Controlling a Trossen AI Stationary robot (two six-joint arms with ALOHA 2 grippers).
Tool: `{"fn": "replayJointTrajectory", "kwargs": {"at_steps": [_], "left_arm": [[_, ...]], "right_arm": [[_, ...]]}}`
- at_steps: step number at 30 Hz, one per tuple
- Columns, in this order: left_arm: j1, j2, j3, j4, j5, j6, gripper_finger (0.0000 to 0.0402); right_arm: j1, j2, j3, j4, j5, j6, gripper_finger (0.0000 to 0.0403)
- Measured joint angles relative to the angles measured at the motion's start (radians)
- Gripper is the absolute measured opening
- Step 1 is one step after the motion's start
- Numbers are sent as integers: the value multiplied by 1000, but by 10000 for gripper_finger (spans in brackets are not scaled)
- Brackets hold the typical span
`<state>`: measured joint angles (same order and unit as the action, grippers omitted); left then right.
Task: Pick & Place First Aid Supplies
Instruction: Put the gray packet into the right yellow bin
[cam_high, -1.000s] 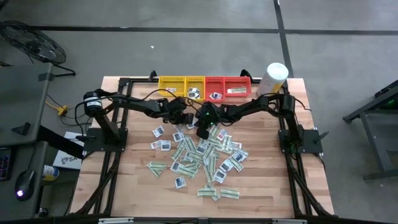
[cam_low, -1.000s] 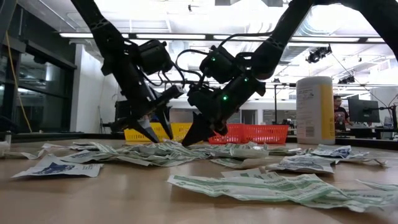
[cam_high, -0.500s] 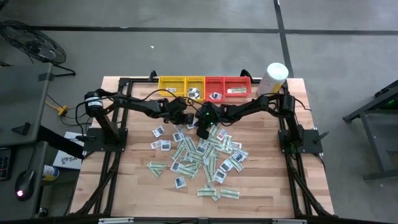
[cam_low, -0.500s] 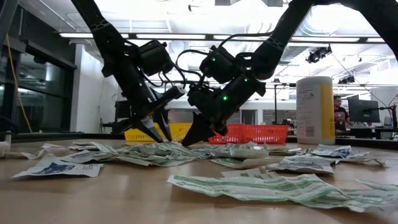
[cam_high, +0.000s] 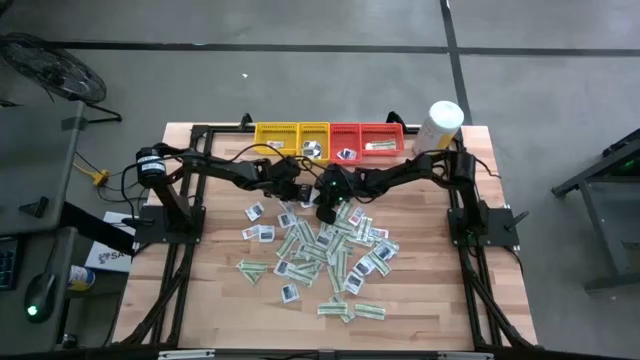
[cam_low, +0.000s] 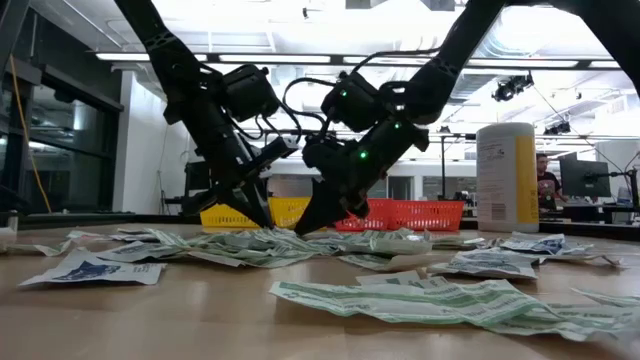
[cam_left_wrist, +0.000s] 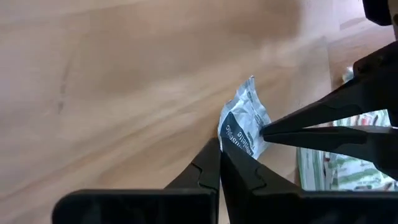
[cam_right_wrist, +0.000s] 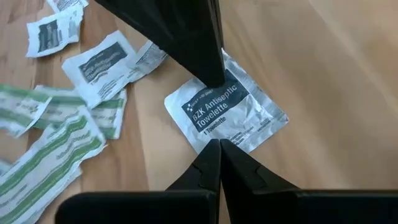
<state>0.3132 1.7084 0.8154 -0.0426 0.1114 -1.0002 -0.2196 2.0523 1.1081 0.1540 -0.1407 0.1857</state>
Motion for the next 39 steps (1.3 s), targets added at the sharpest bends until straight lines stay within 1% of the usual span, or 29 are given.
{"fn": "replayJointTrajectory", "kwargs": {"at_steps": [4, 10, 14, 18, 26, 30, 34, 39], "left_arm": [[1, 0, 0, -8, 2, 9, 2], [1, 0, 0, -5, 4, 67, 1], [1, -2, 0, -3, 7, 109, 1], [1, -5, 14, -6, 11, 140, 0], [1, -6, 125, -54, 39, 220, 0], [1, -12, 214, -152, 36, 282, 0], [1, -13, 321, -269, -25, 352, 0], [1, -13, 460, -426, -199, 460, 0]], "right_arm": [[-1, -69, -4, -38, 25, -1, 9], [-9, -198, 0, -122, 37, 1, 20], [-10, -296, 1, -207, 66, 41, 20], [-11, -380, 1, -296, 79, 46, 15], [-11, -512, 1, -413, 104, 93, 12], [-11, -560, 2, -476, 111, 105, 11], [-11, -590, 2, -527, 134, 105, 12], [-11, -603, 2, -549, 176, 103, 12]]}}
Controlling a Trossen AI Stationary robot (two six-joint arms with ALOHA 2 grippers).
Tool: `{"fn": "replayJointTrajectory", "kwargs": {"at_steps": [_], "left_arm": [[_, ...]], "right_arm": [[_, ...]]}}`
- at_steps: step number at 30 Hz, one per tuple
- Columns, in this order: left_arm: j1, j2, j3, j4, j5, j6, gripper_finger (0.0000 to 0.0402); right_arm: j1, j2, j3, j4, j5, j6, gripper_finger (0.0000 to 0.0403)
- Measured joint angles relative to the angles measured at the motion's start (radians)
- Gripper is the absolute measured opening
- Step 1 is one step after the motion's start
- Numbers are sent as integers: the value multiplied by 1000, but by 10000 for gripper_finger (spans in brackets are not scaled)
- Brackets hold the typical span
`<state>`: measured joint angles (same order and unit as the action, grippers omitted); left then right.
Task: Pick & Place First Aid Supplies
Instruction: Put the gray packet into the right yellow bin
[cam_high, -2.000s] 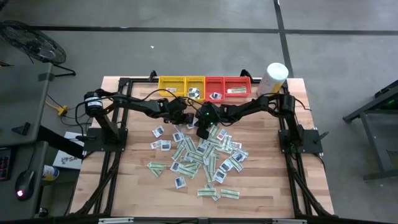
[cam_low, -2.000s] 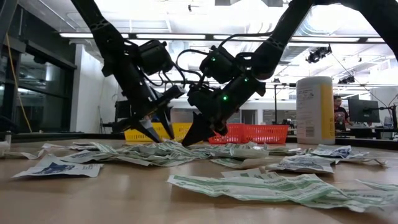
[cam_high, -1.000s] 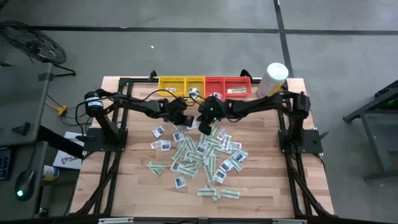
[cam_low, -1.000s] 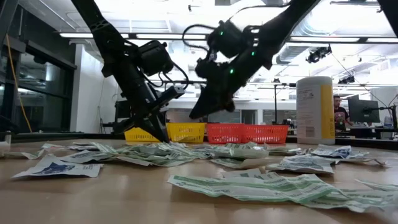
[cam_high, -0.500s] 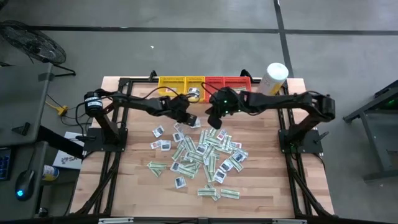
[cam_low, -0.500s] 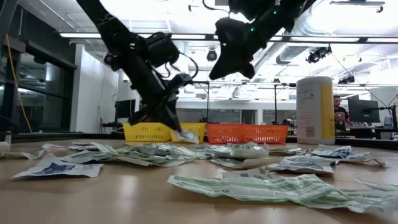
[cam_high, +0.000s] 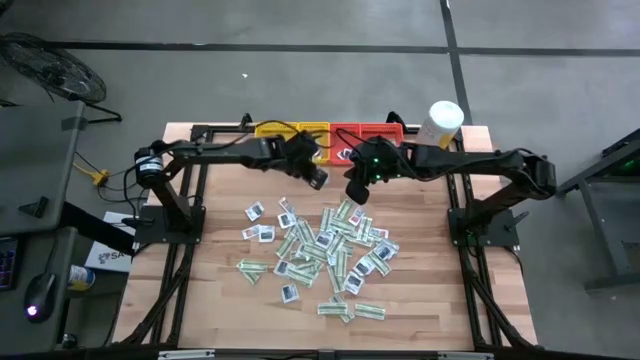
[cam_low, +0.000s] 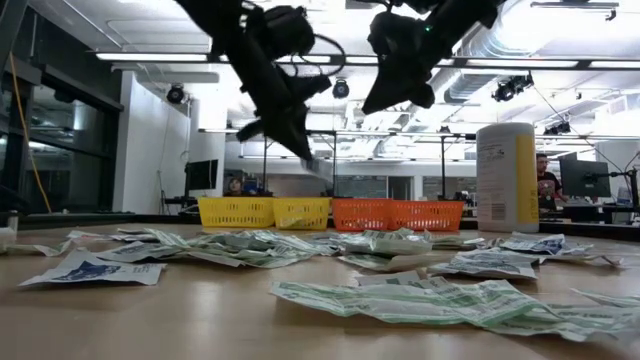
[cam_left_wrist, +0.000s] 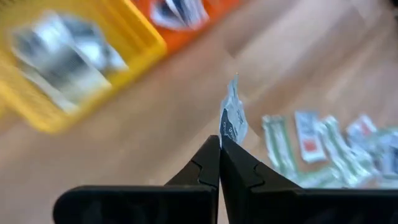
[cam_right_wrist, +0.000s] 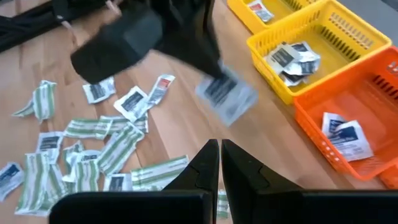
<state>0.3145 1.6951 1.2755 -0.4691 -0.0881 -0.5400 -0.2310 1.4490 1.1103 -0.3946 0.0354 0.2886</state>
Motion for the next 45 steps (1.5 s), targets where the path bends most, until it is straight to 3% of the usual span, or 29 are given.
{"fn": "replayJointTrajectory", "kwargs": {"at_steps": [6, 9, 17, 24, 40, 45], "left_arm": [[9, 0, 90, -74, -208, 104, 0], [38, 0, 96, -81, -229, 127, 0], [195, 4, 96, -101, -138, 128, 0], [301, 41, 97, -64, 6, 97, 0], [301, 173, 97, 31, 86, 35, 0], [300, 174, 96, 29, 75, 35, 24]], "right_arm": [[0, 0, 0, -6, 23, -9, 12], [0, 0, 0, -5, 38, -29, 12], [0, 0, 1, 2, 74, -92, 12], [-3, 0, 1, 19, 139, -150, 12], [-25, 0, 1, 23, 138, -166, 12], [-25, 0, 1, 21, 138, -166, 12]]}}
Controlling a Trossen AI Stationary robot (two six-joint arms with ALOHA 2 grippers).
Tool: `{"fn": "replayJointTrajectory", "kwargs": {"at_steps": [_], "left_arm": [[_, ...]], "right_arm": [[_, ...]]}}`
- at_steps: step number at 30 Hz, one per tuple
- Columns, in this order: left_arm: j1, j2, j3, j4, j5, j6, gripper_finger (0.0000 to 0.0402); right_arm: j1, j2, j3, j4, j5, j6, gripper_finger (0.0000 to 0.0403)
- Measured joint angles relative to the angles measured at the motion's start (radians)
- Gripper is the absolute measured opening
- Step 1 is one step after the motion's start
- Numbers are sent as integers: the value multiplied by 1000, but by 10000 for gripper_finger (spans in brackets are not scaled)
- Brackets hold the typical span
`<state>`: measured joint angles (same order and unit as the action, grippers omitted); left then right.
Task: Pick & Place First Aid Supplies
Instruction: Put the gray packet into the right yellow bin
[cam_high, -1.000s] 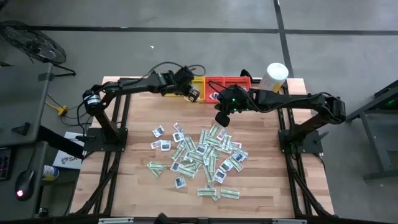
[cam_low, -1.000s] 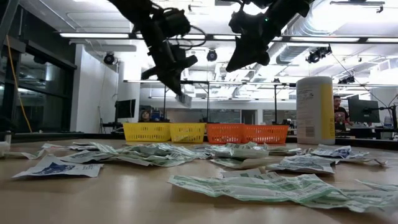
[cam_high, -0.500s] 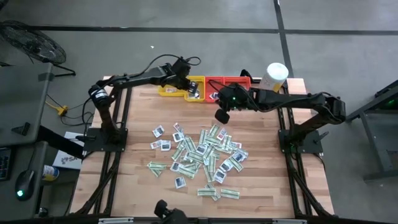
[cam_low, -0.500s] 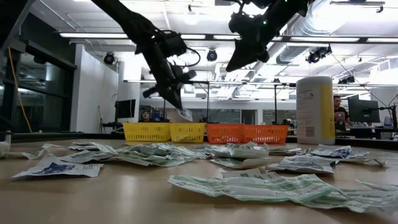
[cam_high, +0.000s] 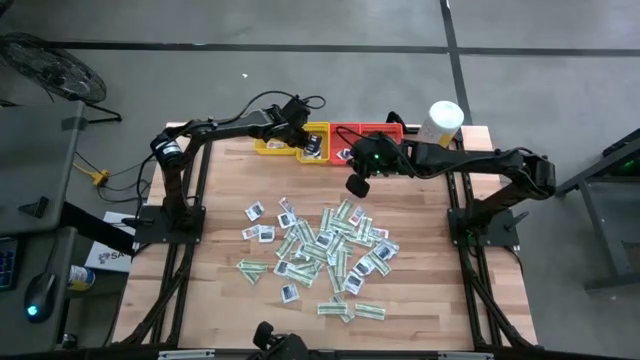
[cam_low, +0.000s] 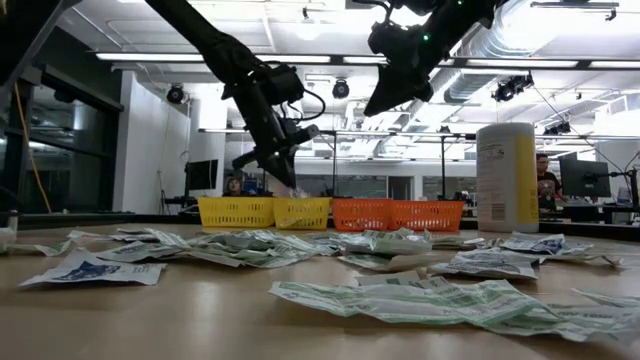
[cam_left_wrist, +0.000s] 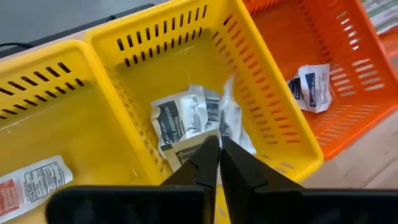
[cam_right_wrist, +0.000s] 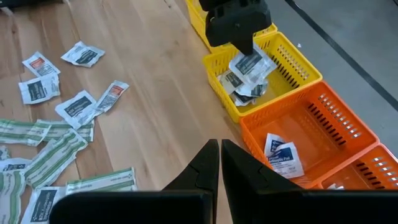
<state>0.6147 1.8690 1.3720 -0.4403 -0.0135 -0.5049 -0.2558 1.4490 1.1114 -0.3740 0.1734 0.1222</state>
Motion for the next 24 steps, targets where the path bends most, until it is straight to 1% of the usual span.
{"fn": "replayJointTrajectory", "kwargs": {"at_steps": [4, 7, 10, 13, 19, 22, 24], "left_arm": [[8, 0, 0, -4, 11, 0, 62], [10, -6, 0, -9, 52, 5, 90], [10, -31, 0, -42, 86, 37, 108], [6, -79, 0, -138, 83, 87, 112], [-7, -184, 0, -410, 56, 220, 111], [-28, -223, -1, -511, 27, 239, 111], [-41, -256, -26, -543, -2, 239, 111]], "right_arm": [[0, 0, 0, -4, 0, 0, 12], [0, 0, 0, -3, -10, 0, 12], [0, 0, 0, -4, -25, 0, 12], [0, 0, 0, -4, -31, 6, 12], [0, 0, 0, -11, -31, 7, 12], [0, 0, 0, -11, -31, 7, 12], [0, 0, 0, -11, -31, 8, 12]]}}
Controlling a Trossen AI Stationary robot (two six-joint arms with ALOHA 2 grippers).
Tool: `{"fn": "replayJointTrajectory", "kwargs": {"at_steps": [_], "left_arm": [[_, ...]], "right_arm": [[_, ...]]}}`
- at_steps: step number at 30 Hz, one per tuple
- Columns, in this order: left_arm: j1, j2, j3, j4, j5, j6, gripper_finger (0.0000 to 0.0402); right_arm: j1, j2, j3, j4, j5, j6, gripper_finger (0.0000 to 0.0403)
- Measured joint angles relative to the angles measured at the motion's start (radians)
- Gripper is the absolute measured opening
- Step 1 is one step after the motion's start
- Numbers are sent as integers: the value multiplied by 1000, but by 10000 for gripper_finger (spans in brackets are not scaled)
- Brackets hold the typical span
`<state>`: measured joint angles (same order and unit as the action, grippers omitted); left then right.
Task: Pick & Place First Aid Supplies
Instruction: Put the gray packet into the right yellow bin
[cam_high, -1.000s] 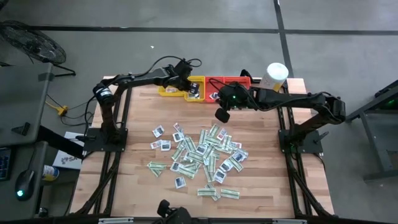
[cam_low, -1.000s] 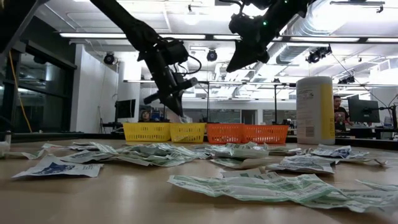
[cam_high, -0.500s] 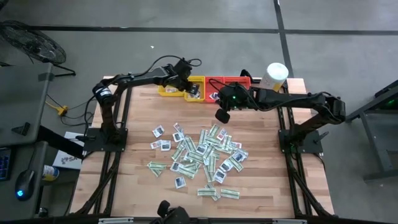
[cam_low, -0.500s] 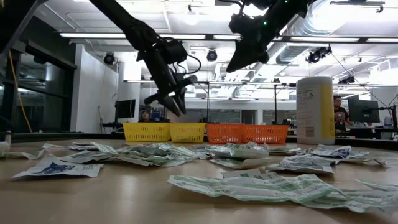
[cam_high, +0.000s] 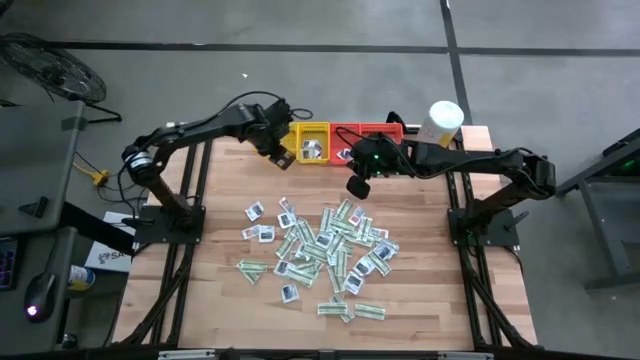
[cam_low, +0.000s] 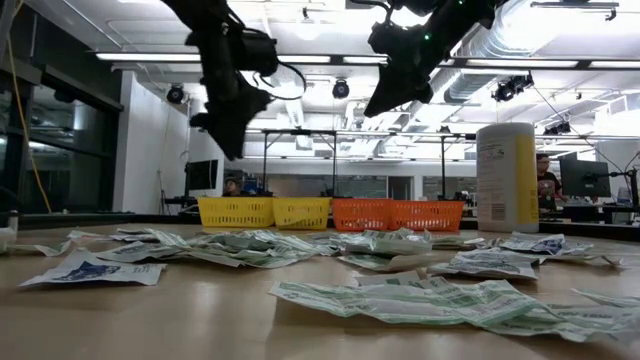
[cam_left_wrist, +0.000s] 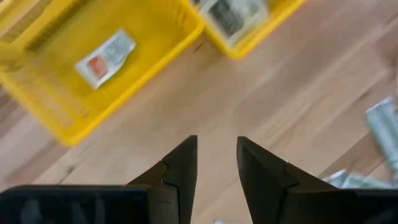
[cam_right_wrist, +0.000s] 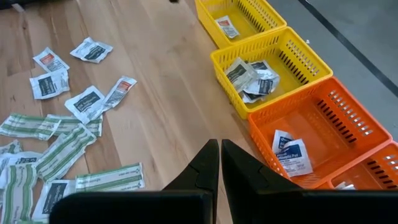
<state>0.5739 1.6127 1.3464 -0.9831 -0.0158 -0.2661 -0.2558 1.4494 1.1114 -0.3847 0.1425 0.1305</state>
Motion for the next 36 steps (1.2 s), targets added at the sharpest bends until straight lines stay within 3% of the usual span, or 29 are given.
{"fn": "replayJointTrajectory", "kwargs": {"at_steps": [10, 21, 29, 36], "left_arm": [[-175, -189, -255, -8, -71, -222, 111], [-412, -200, -371, 1, -142, -500, 111], [-484, -201, -400, 41, -172, -524, 116], [-503, -196, -452, 158, -145, -525, 173]], "right_arm": [[0, 0, 0, 0, 0, 26, 12], [1, 0, 0, 0, -3, 81, 12], [1, 0, 0, 0, -8, 115, 12], [1, 0, 0, 0, -18, 143, 12]]}}
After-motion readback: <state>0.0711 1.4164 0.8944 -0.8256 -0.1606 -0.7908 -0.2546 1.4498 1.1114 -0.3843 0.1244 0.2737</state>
